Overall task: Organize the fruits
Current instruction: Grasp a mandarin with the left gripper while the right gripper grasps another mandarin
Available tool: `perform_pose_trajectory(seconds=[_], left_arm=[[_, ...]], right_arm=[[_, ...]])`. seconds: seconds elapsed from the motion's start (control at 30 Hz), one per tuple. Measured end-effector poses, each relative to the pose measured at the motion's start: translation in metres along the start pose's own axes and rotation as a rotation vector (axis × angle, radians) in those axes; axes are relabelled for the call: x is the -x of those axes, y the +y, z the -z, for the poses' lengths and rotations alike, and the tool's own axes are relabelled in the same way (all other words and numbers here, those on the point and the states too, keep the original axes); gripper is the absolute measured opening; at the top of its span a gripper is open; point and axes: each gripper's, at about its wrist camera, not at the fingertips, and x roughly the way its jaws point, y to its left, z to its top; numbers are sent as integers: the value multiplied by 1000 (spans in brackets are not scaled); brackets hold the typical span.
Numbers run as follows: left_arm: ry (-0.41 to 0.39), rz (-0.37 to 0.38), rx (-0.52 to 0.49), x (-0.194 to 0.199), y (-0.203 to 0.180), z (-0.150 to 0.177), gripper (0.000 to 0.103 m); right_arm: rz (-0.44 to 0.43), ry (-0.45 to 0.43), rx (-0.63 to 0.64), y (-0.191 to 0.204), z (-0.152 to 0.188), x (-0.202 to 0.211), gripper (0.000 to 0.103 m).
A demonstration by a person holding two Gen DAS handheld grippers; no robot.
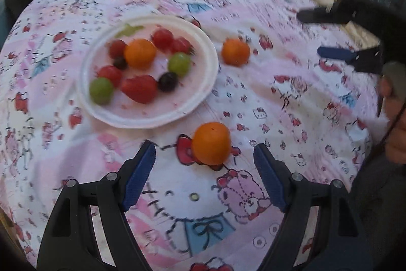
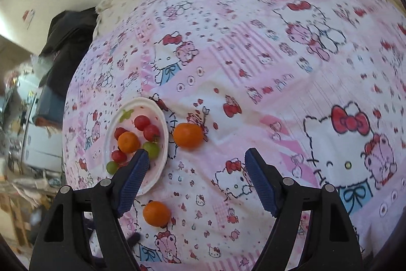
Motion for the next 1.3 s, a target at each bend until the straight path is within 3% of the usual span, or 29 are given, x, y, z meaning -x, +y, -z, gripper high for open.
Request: perform_pose_trajectory(seconds=[0.17,0.27,0.33,0.5,0.73,1.07,1.3], left_arm=[[30,22,-13,-20,-5,-6,67],[56,28,-33,-30,-8,-11,54],[69,9,-38,-34,-8,-11,34],[46,-31,-97,-21,-15,-5,32],[17,-26,-4,6,7,-5,32],[-59,-71,182,34,59,-16,32],[-82,-104,255,39,85,-18,32]], right_arm=[[9,-5,6,-2,-1,3,80],[9,0,-13,-7,-2,2,80],[16,8,-11,-6,-4,-3,80],[-30,76,-61,-9,-9,-32,80],[16,132,13,6,-16,-69,74],[17,178,-21,12,-21,-96,68],[52,218,-28,15,-20,-117,62]])
